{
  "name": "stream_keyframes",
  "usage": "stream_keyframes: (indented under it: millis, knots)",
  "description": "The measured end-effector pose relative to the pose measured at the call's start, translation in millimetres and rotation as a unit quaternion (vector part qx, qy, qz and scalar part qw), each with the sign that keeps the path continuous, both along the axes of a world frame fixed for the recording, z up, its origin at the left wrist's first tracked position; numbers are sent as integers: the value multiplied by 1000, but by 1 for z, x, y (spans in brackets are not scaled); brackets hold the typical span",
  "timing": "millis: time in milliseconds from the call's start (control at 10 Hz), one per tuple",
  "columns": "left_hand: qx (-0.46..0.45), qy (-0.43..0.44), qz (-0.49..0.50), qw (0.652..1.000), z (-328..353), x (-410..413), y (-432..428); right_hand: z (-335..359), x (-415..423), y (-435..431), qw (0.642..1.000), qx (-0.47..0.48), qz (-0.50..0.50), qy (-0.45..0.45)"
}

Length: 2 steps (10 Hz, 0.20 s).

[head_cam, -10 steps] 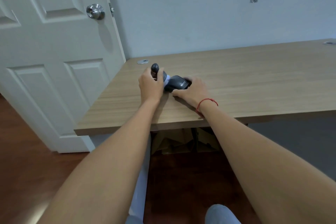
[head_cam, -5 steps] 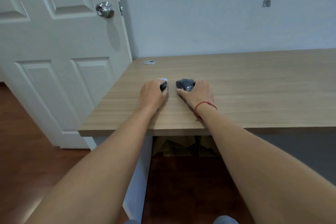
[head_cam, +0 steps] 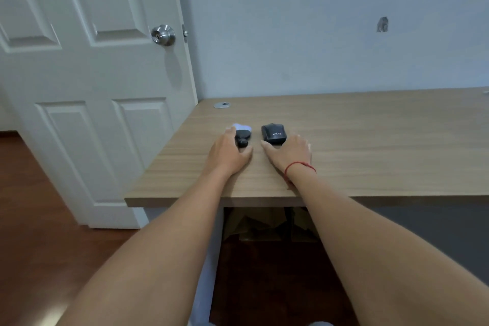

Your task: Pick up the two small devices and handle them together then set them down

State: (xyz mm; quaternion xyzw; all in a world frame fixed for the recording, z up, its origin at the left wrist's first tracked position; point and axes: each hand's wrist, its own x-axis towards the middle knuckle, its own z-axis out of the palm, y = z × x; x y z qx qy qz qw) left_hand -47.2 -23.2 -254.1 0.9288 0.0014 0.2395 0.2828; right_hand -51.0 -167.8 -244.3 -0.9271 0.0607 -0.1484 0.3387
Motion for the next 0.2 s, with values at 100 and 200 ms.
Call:
stream_keyframes:
  millis: [100,200]
  knots:
    - [4,42,23,999,-1,-13,0,-1,-13,-11,999,-15,43,16]
    - [14,88,31,996,1,-33,4,3,-37,-21,993,-16,106,43]
